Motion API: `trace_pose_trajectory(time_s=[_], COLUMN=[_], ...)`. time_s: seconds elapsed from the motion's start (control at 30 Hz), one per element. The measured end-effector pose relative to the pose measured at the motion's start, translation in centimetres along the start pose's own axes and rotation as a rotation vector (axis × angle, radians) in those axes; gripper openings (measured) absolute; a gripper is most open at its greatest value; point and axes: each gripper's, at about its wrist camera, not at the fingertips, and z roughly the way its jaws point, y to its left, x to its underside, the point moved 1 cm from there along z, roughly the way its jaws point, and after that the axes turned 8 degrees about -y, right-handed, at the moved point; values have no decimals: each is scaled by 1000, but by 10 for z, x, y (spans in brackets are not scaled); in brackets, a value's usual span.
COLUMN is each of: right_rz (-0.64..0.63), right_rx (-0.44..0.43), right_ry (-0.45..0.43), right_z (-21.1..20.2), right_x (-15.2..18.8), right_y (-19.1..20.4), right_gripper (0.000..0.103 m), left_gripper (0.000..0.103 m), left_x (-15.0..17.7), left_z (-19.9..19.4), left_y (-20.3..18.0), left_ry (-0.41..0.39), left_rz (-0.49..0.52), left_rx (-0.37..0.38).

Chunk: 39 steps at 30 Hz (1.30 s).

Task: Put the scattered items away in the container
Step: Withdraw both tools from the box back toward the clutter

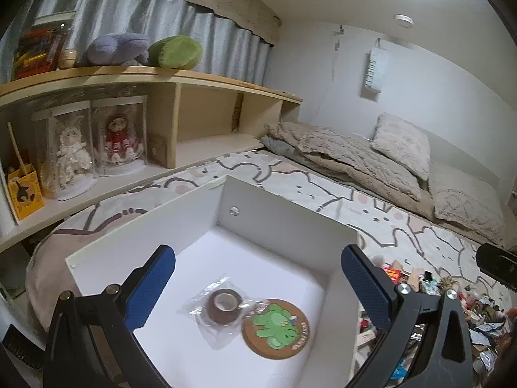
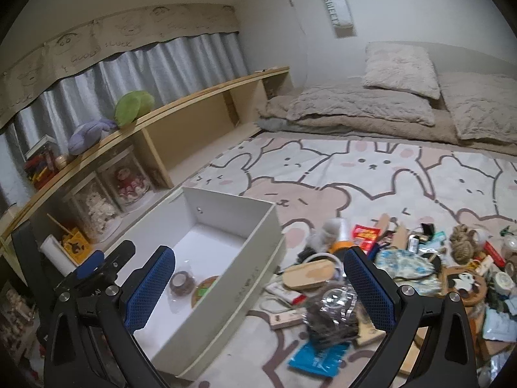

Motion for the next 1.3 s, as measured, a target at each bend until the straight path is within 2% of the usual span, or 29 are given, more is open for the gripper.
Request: trace_pose_trajectory(time_s=[0.43, 0.83, 1.2, 1.3], right_rz=[22, 38, 42, 37], right_rx=[94, 252, 356, 385], right_ry=[-91, -173, -204, -215], right_z=[-49, -98, -135, -141], right_x=[-10, -14, 2, 9], right_y=[-45, -104, -148, -159], right_gripper=[103, 103, 103, 103], left_gripper=[103, 103, 103, 103], left_x=[5, 18, 35, 40], left_z=[-7, -10, -11, -13], left_y=[-44, -83, -126, -135], left_ry=[-24, -8, 0, -12], left_rz=[67, 107, 192, 192], left_rx=[72, 178, 260, 303])
